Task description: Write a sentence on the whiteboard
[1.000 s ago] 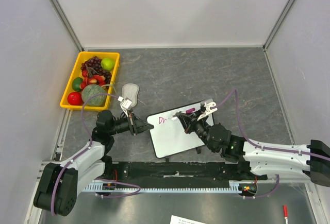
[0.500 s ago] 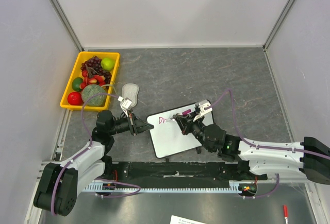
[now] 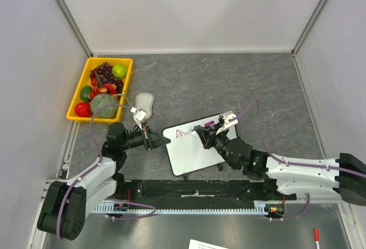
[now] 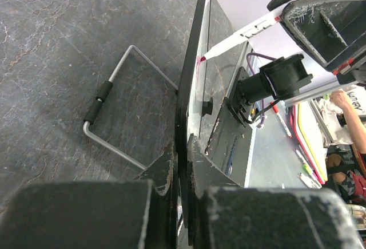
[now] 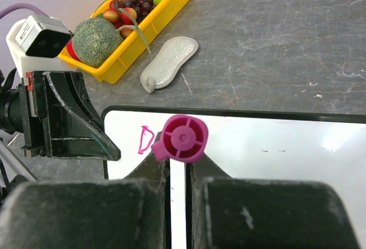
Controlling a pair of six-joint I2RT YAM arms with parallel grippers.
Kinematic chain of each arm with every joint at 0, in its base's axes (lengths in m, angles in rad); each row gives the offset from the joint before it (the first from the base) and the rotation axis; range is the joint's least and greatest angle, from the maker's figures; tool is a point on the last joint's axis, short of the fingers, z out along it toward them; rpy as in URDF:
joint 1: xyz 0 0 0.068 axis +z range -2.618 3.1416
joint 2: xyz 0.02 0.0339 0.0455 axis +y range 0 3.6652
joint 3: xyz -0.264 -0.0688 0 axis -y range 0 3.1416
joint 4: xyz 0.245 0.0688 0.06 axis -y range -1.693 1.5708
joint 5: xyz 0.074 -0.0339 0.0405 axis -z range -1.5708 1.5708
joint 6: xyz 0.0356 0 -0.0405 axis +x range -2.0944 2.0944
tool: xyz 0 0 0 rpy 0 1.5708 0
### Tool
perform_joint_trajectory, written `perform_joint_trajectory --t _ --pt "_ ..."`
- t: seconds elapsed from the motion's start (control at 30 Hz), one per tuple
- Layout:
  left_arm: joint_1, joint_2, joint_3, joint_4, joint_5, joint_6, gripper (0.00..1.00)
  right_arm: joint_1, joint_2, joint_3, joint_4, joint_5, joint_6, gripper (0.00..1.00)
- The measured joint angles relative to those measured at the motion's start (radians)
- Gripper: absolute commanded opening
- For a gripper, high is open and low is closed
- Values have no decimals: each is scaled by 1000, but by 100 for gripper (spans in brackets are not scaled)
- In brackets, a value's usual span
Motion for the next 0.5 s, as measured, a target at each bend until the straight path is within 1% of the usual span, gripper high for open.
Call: perform_joint_trajectory --t 0.2,0.5 --pt "0 0 0 0 0 0 2 -6 -21 0 -17 30 0 0" --pt "0 0 0 0 0 0 2 -12 -8 18 -19 35 -2 0"
